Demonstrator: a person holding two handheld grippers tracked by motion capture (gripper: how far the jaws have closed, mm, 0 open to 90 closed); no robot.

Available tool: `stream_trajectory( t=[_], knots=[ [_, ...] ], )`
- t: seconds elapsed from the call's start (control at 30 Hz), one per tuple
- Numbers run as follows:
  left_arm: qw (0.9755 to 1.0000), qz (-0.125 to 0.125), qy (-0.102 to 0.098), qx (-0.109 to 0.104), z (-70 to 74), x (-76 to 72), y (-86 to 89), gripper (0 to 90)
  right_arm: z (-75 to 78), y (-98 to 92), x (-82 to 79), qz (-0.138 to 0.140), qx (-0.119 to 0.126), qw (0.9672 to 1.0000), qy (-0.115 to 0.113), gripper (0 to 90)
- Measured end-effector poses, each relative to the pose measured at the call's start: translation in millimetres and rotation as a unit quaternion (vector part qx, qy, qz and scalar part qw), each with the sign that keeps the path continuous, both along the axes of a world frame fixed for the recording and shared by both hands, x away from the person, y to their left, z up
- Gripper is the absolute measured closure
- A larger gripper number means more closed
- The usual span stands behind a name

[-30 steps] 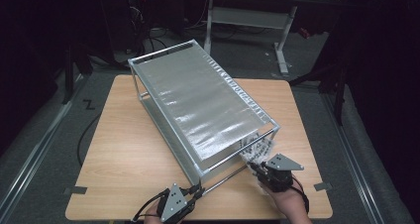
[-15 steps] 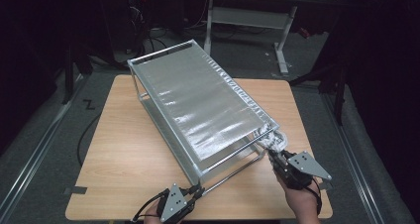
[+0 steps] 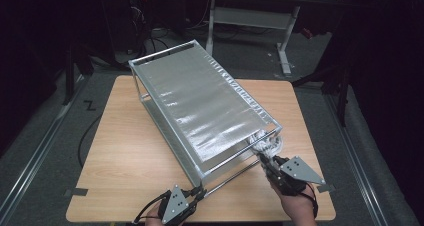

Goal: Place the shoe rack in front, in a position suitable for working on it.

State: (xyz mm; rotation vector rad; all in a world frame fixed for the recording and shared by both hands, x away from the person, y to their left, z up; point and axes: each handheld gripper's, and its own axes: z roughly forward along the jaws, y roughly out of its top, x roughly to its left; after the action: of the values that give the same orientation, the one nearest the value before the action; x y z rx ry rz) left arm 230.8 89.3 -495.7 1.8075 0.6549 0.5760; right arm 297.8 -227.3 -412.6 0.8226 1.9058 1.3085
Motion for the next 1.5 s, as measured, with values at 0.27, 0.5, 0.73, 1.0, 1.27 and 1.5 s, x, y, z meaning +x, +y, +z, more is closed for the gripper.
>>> stream_trajectory(
  t=[0.27,0.5,0.73,1.0,1.27,1.5],
  knots=[
    [1.0000,0.000,0.000,0.000,-0.1,0.0,0.1,80.1,1.8,28.3,-17.2,0.053,-0.015,0.9984,-0.013,77.5],
    [1.0000,0.000,0.000,0.000,-0.1,0.1,0.0,80.1,1.8,52.0,-33.3,0.104,-0.022,0.9943,-0.014,77.5],
    [1.0000,0.000,0.001,-0.001,-0.2,0.0,-0.3,80.2,1.1,73.4,-49.8,0.143,-0.031,0.9889,-0.023,77.5],
    [1.0000,-0.001,0.000,-0.001,-0.4,0.1,-0.5,80.2,0.9,88.8,-62.1,0.174,-0.033,0.9838,-0.028,77.5],
    [1.0000,-0.001,0.000,-0.001,-0.3,0.2,-0.6,80.3,0.6,84.9,-58.0,0.163,-0.023,0.9861,-0.024,77.9],
    [1.0000,-0.002,0.000,0.000,-0.3,0.4,-0.6,80.4,1.4,71.8,-46.8,0.131,-0.011,0.9912,-0.014,78.2]
  ],
)
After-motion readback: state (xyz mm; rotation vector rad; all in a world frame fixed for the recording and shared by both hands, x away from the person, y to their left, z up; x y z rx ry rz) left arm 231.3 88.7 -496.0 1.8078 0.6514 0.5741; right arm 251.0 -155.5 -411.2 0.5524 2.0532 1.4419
